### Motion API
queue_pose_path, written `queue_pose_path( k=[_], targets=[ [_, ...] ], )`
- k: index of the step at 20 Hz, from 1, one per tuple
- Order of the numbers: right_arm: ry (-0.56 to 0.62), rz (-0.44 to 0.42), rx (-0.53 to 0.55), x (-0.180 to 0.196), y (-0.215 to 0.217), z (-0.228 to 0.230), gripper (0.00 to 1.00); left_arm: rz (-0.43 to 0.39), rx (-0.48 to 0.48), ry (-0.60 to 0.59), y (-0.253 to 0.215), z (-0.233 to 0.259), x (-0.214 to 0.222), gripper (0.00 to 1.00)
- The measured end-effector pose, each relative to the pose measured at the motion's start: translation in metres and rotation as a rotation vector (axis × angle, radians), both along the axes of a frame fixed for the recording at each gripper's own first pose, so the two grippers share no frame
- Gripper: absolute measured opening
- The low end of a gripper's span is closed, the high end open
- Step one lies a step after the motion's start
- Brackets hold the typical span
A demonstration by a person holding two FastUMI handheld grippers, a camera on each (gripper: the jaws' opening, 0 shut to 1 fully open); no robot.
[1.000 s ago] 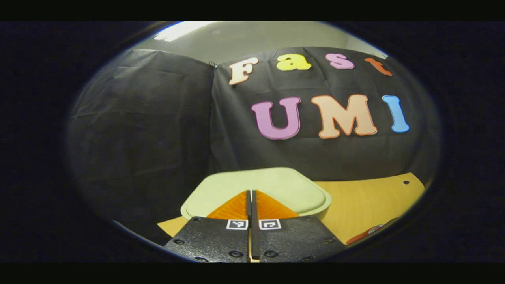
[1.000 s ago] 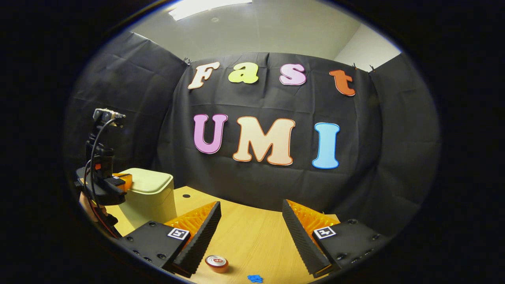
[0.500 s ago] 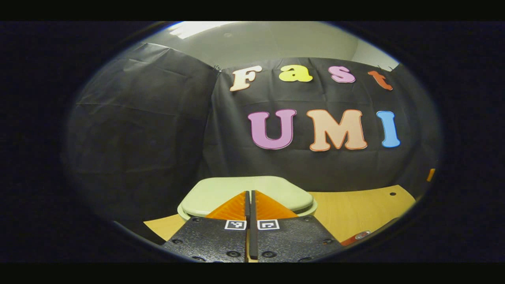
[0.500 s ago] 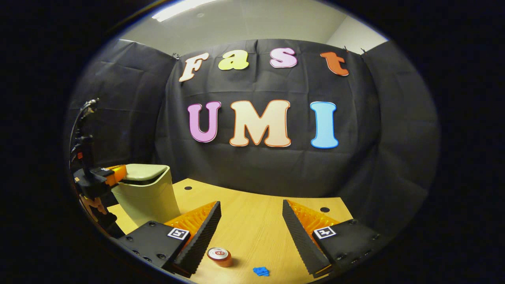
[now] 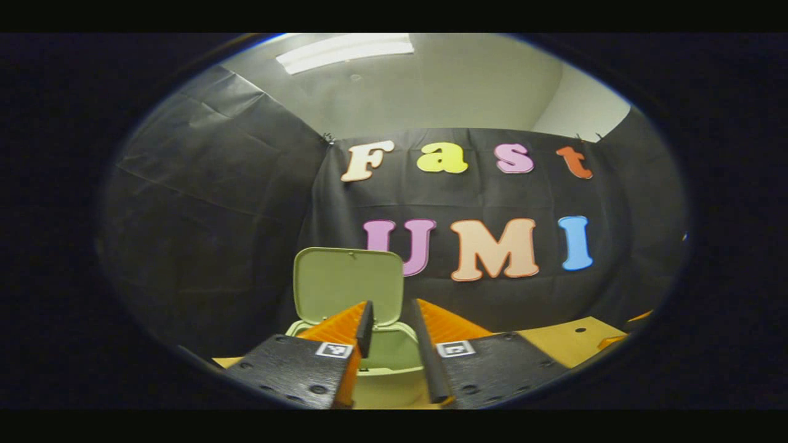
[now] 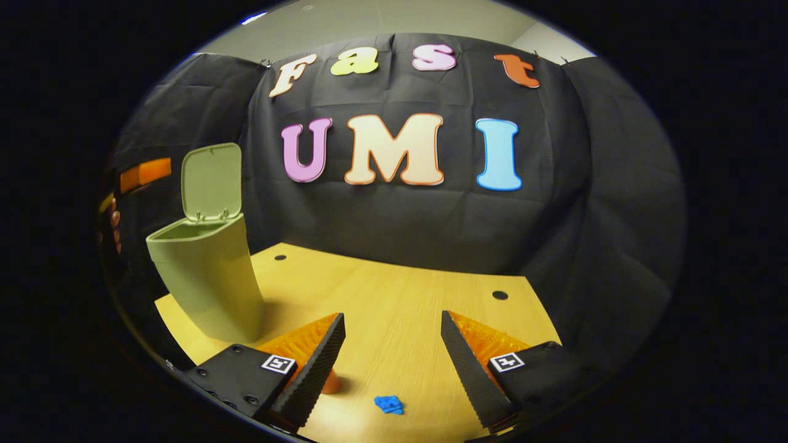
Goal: Press the lid of the desktop garbage bin to open it, pick up the crumpled paper on the desktop and throw it into the bin, then pick up the pop can on the desktop and drop it into the bin, and finally close the garbage bin lid.
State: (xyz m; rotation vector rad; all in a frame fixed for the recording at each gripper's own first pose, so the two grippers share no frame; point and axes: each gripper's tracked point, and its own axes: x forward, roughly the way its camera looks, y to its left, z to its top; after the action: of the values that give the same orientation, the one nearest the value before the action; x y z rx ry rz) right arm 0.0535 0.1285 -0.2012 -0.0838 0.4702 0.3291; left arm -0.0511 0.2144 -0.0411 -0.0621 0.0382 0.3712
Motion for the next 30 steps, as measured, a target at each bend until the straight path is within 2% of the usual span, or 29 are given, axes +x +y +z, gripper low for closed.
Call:
queue_pose_path(
  k=[1,3,10,17,19,22,23,25,26,30],
  targets=[
    [0.026,0.010,-0.012,-0.002,0.000,-0.014,0.99,-0.006,0.000,-0.007,-0.001,0.005,0.000,0.68],
    [0.084,0.029,-0.034,-0.002,0.000,-0.043,0.99,-0.003,0.012,-0.026,-0.003,0.013,-0.006,0.92],
    [0.319,0.070,-0.160,-0.019,-0.008,-0.164,0.99,0.058,0.128,-0.014,0.011,0.035,-0.033,0.90],
    [0.449,0.087,-0.189,-0.038,-0.007,-0.209,0.98,0.123,0.183,0.011,0.029,0.044,-0.058,0.91],
    [0.485,0.089,-0.183,-0.042,-0.007,-0.215,0.82,0.134,0.184,0.015,0.032,0.044,-0.063,0.92],
    [0.519,0.098,-0.125,-0.046,0.000,-0.213,0.42,0.146,0.177,0.035,0.037,0.038,-0.068,0.91],
    [0.511,0.094,-0.114,-0.044,0.000,-0.209,0.32,0.150,0.172,0.043,0.039,0.036,-0.069,0.91],
    [0.415,0.053,-0.103,-0.024,-0.001,-0.188,0.34,0.151,0.161,0.047,0.040,0.035,-0.070,0.92],
    [0.389,0.053,-0.081,-0.016,0.004,-0.174,0.19,0.150,0.161,0.047,0.041,0.035,-0.070,0.92],
    [0.275,0.048,0.003,0.011,0.026,-0.115,0.18,0.141,0.156,0.046,0.044,0.037,-0.070,0.91]
  ],
)
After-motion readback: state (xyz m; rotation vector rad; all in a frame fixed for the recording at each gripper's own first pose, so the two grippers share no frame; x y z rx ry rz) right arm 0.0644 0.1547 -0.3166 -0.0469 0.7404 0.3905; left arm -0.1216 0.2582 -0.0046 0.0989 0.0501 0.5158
